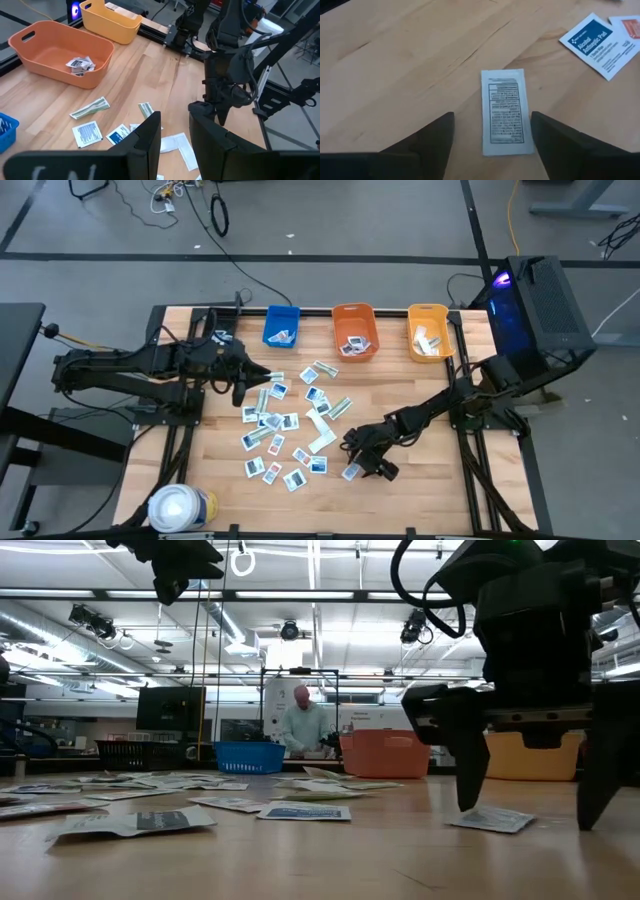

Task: Pick & Place First Aid Supplies
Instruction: Put the ointment pack into the blue bin

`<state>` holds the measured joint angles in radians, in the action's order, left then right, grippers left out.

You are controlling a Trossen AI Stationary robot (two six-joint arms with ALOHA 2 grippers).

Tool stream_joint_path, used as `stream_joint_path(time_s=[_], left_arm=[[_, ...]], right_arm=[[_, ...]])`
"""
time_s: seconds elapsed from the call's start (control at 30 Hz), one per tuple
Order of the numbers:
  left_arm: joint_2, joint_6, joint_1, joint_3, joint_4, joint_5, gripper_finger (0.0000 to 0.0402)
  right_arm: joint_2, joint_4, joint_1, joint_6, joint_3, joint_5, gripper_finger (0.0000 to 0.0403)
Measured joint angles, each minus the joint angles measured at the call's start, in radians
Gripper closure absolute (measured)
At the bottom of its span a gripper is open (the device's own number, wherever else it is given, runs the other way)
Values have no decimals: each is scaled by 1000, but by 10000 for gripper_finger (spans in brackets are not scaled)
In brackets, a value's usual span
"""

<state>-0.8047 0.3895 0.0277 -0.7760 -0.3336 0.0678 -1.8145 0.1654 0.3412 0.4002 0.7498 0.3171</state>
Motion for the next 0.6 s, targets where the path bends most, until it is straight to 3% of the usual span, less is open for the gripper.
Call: stream_joint_path(time_s=[0.6], left_arm=[[0,20,0,-1,1,10,296]], right_arm=[[0,-7,0,1,0,-8,231]])
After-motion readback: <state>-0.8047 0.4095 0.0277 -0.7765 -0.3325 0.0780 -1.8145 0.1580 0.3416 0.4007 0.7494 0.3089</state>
